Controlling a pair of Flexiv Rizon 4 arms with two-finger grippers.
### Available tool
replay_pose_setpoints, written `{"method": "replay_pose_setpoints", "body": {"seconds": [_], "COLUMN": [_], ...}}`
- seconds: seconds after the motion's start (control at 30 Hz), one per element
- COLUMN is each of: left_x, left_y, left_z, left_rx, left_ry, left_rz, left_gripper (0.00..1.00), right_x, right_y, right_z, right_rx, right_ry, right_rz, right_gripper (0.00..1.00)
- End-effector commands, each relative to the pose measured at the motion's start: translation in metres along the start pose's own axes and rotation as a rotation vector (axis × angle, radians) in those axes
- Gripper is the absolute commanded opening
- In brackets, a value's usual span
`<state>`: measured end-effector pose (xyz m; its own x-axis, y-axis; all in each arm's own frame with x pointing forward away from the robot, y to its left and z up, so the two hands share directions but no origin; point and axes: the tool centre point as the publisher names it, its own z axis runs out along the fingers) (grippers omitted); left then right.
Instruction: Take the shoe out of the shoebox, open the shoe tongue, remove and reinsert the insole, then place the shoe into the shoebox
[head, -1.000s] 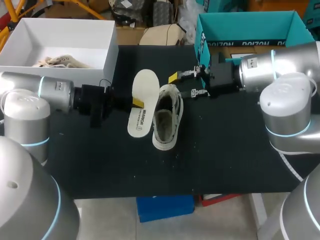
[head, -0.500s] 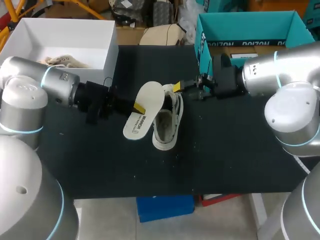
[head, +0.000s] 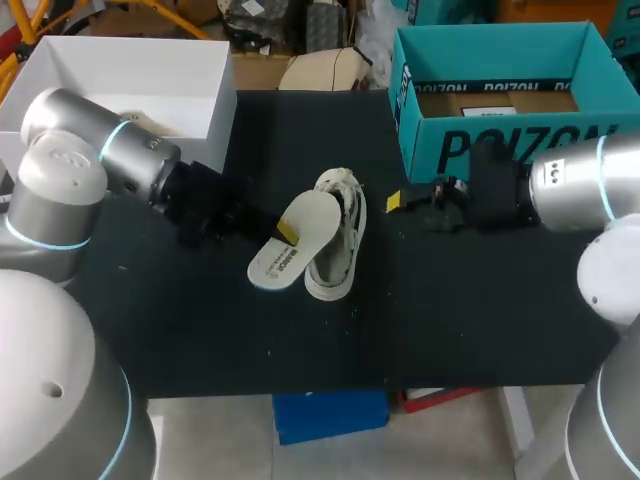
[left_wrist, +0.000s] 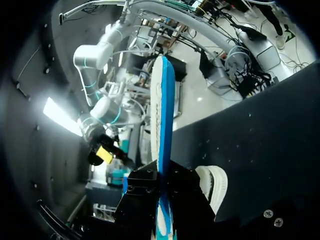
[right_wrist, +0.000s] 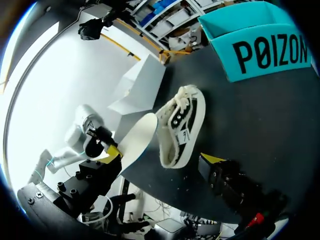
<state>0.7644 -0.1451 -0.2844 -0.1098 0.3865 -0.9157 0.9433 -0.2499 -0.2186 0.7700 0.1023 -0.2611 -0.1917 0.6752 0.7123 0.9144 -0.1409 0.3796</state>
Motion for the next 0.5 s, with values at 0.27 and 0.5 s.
{"method": "replay_pose_setpoints", "body": {"seconds": [0.27, 0.5], "left_x": [0.002, 0.004], "left_y": [-0.027, -0.033], "left_z": [0.006, 0.004], "left_rx": [0.038, 0.019], "left_ry": [0.122, 0.108], "left_rz": [-0.118, -0.116], "left_gripper": [0.00, 0.00], "right_x": [-0.010, -0.010], "right_y": [-0.024, -0.024], "right_z": [-0.063, -0.063], "right_rx": [-0.040, -0.040], "right_ry": [-0.069, -0.069], "right_rz": [0.029, 0.029], "right_gripper": [1.00, 1.00]}}
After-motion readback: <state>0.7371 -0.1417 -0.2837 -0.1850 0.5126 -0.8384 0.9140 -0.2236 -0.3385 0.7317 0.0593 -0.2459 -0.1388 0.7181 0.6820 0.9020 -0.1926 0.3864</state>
